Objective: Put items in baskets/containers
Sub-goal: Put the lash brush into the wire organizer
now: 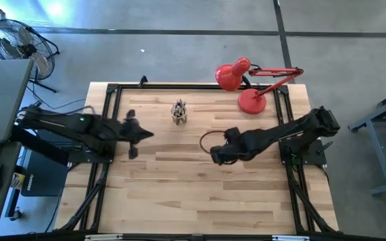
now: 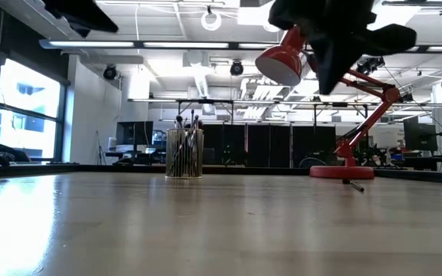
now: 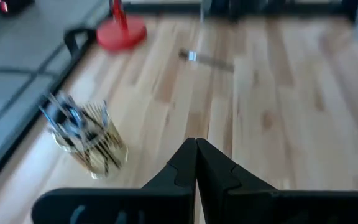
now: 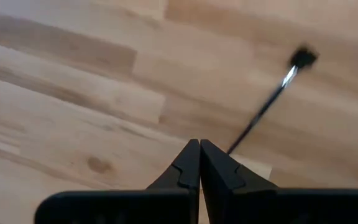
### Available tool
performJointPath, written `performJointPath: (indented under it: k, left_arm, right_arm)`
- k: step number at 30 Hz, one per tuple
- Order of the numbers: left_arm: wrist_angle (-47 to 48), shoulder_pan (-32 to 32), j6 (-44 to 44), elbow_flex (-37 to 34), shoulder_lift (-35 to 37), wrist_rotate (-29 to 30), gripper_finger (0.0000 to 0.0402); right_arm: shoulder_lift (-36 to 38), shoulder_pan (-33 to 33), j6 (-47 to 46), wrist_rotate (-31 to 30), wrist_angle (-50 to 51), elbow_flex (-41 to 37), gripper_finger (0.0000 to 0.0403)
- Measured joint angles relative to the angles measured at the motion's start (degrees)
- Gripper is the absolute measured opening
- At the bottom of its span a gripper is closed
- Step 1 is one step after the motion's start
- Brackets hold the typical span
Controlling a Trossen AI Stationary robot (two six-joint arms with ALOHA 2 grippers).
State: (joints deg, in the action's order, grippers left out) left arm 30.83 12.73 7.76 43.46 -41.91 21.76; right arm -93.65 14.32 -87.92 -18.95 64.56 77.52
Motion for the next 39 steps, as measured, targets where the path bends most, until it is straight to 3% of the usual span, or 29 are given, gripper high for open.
performJointPath:
  k: [10, 22, 29, 39]
  left_arm:
    - [4.85, 0.02, -0.67, 0.00, 9.19, -0.59, 0.0000]
    - [9.61, 0.02, -0.64, 0.00, 9.06, -3.46, 0.0000]
    - [11.40, 0.02, -0.65, -0.04, 9.03, -3.48, 0.0000]
    - [11.80, 0.02, -0.51, -0.04, 9.05, -3.50, 0.0000]
  right_arm:
    - [-8.65, 2.76, -12.12, 9.69, -1.66, 0.00, 0.0000]
    - [-8.52, 0.88, -18.23, 4.77, 9.52, 0.00, 0.0004]
    - [-8.52, -6.02, -19.86, 6.49, 13.20, -0.21, 0.0056]
    - [-8.48, -13.89, -20.07, 8.79, 1.15, -11.51, 0.0146]
